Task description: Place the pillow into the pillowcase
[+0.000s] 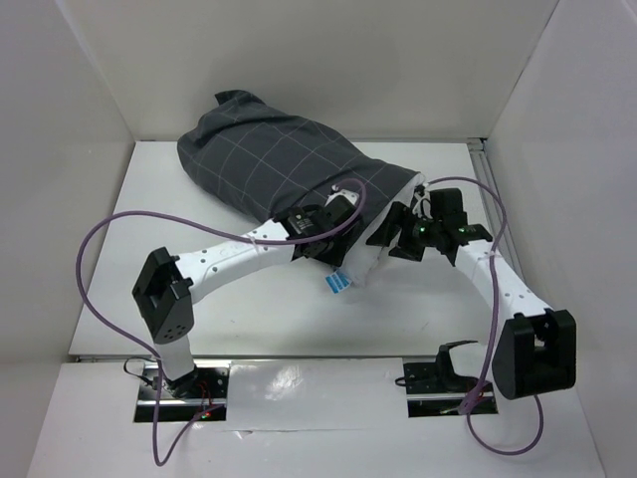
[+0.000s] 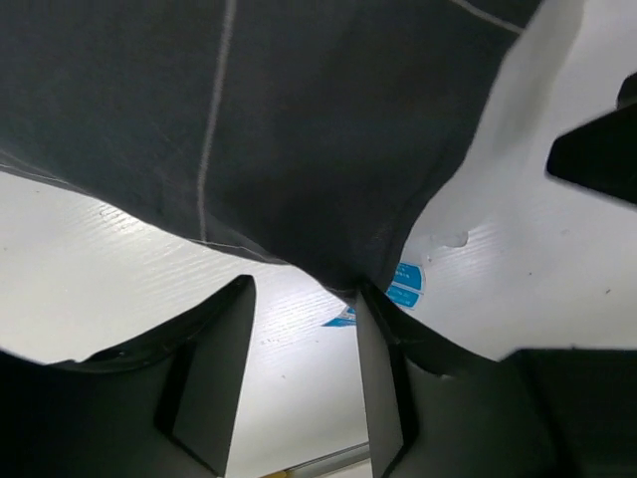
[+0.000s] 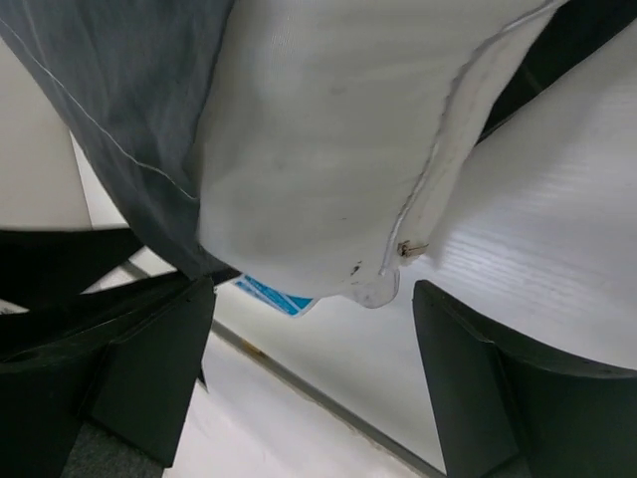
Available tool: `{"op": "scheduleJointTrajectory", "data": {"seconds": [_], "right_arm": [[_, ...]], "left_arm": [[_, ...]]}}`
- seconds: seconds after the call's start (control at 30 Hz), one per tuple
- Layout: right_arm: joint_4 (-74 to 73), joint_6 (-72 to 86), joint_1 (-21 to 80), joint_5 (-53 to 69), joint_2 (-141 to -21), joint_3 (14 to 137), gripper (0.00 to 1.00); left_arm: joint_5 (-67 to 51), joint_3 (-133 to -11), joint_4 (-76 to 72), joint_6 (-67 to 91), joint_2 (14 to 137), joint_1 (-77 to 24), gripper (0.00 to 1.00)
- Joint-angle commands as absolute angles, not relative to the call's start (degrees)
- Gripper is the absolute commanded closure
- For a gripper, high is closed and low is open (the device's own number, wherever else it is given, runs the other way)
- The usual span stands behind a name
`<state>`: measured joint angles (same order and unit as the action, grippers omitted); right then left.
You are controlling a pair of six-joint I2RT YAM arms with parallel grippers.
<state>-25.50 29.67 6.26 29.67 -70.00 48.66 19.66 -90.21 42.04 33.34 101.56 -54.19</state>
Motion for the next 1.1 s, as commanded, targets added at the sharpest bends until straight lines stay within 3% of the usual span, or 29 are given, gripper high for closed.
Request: {"op": "scheduleJointTrajectory", "data": {"seconds": [0.0, 0.13, 0.47, 0.6, 0.67, 0.7, 0.73, 0.77, 0.9, 1.03, 1.07], "right_arm": [[-23.82, 28.21, 8.0, 28.66, -72.06, 49.83, 0.12], [-23.82, 27.6, 8.0, 28.12, -72.6, 50.36, 0.12], [-24.35, 27.6, 8.0, 27.6, -72.07, 49.83, 0.1], [-24.35, 26.29, 8.0, 29.61, -72.07, 48.78, 0.1], [-24.87, 25.31, 8.52, 30.4, -72.07, 48.78, 0.09], [-25.4, 24.36, 8.53, 30.93, -72.07, 48.78, 0.08], [-25.4, 23.3, 9.31, 30.94, -72.59, 48.78, 0.08], [-25.92, 23.29, 10.45, 30.94, -72.6, 48.78, 0.08], [-21.99, 23.37, 13.88, 30.94, -75.67, 48.78, 0.1], [-12.68, 26.45, 16.17, 31.46, -79.8, 48.25, 0.26], [-10.92, 27.85, 16.95, 32.07, -81.89, 48.25, 0.37]], "left_arm": [[19.52, -90.18, 40.78, 33.58, 102.13, -53.44, 0.42], [16.88, -88.86, 39.56, 33.57, 101.51, -53.44, 0.27], [15.55, -87.71, 37.97, 33.57, 103.61, -53.44, 0.21], [18.98, -88.33, 38.66, 34.71, 105.02, -53.44, 0.36], [19.51, -88.95, 39.28, 34.72, 105.03, -52.91, 0.58], [19.51, -89.47, 39.29, 34.72, 104.42, -52.39, 0.85], [19.51, -89.47, 39.81, 34.72, 104.41, -52.38, 0.95], [18.82, -89.99, 39.81, 34.72, 103.8, -52.38, 1.0], [17.58, -90.0, 39.81, 35.24, 102.66, -52.38, 1.0], [16.88, -90.0, 40.34, 35.77, 100.55, -52.38, 1.0], [16.88, -90.0, 40.34, 35.77, 99.68, -52.38, 1.0]]}}
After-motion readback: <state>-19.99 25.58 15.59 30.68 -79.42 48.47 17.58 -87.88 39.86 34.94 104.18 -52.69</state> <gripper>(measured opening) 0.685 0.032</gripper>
